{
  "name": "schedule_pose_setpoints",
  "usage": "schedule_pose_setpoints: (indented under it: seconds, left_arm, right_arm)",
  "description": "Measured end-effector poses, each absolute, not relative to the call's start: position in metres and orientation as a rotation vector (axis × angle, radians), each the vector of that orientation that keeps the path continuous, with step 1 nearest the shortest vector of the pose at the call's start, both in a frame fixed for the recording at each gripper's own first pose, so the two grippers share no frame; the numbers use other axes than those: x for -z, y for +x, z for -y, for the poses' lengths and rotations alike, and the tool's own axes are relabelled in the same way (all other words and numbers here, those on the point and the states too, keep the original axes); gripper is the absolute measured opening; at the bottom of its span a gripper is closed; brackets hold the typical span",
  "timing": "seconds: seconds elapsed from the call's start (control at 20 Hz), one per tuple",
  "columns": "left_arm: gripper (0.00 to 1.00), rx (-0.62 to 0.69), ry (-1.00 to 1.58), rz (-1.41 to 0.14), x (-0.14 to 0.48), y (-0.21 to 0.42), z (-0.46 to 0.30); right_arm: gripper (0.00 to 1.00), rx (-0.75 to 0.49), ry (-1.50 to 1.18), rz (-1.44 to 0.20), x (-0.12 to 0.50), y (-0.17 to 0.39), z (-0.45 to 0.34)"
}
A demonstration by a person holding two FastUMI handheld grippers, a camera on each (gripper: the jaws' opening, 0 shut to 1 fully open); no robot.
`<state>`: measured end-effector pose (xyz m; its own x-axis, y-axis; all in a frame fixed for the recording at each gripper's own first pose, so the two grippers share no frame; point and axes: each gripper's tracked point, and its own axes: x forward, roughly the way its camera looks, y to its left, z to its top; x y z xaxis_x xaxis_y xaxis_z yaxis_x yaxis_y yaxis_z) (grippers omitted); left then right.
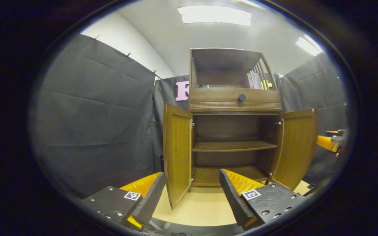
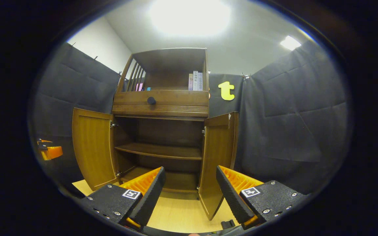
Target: Open the right door of the double-door shoe cabinet with the right hand, and open the left door with the left hand.
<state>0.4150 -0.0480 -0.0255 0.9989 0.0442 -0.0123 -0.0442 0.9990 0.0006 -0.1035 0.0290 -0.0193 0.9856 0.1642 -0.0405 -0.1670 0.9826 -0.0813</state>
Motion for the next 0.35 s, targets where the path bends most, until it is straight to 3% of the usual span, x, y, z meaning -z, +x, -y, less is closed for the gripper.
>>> schedule_pose_setpoints:
  seconds: [0.05, 0.15, 0.35]
  left_arm:
    - [1.0, -0.041, 0.001, -0.003, 0.023, 0.415, 0.048]
    - [1.0, -0.041, 0.002, 0.019, 0.02, 0.415, 0.048]
    - [1.0, -0.024, -0.016, 0.018, 0.023, 0.425, 0.055]
  right_arm:
    - [0.92, -0.162, -0.087, -0.042, 0.021, -0.107, -0.029]
    - [0.96, -0.158, -0.074, -0.049, 0.022, -0.113, -0.03]
    - [0.95, -0.128, -0.077, -0.053, 0.026, -0.117, -0.024]
